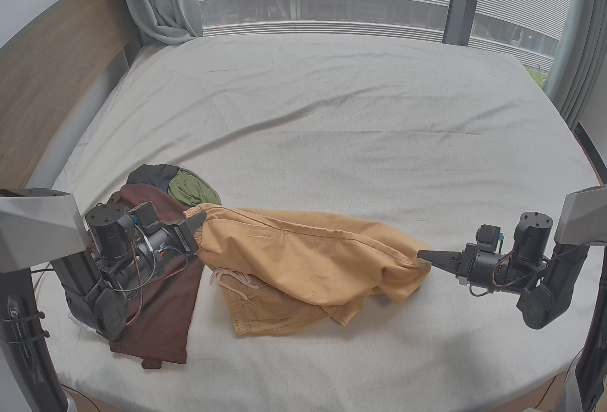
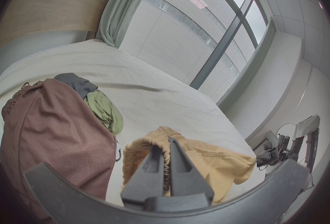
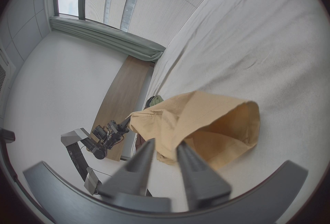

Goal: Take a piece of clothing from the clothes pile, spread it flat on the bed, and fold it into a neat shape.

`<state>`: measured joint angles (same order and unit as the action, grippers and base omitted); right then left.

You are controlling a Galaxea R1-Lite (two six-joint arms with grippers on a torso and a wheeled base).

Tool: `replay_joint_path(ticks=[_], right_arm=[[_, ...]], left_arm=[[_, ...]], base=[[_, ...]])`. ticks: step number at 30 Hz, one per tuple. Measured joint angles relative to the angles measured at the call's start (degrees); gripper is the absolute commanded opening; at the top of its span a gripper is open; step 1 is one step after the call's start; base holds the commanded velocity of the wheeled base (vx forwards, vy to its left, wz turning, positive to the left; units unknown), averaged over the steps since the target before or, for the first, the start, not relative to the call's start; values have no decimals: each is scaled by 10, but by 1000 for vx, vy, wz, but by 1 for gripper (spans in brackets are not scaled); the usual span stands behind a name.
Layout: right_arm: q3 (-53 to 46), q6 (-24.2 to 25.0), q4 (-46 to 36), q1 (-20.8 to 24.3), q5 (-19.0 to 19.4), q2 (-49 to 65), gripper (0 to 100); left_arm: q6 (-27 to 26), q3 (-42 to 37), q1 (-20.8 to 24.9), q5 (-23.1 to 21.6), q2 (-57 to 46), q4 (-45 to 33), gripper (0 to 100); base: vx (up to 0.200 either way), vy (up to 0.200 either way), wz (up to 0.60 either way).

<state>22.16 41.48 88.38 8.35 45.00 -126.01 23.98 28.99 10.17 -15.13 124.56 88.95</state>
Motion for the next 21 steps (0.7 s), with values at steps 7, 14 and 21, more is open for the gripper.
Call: replay_joint_path(ticks=[7, 14, 21], right_arm=[[6, -18, 0, 20, -16, -28, 100], [31, -41, 0, 33, -54, -69, 100], [54, -46, 2, 47, -63, -95, 100]], left_arm=[[0, 0, -1, 0, -5, 0, 0], [1, 0, -1, 0, -8, 0, 0], [2, 1, -1, 0, -9, 0, 0]], base=[[0, 0, 0], [0, 0, 0], [0, 0, 0]])
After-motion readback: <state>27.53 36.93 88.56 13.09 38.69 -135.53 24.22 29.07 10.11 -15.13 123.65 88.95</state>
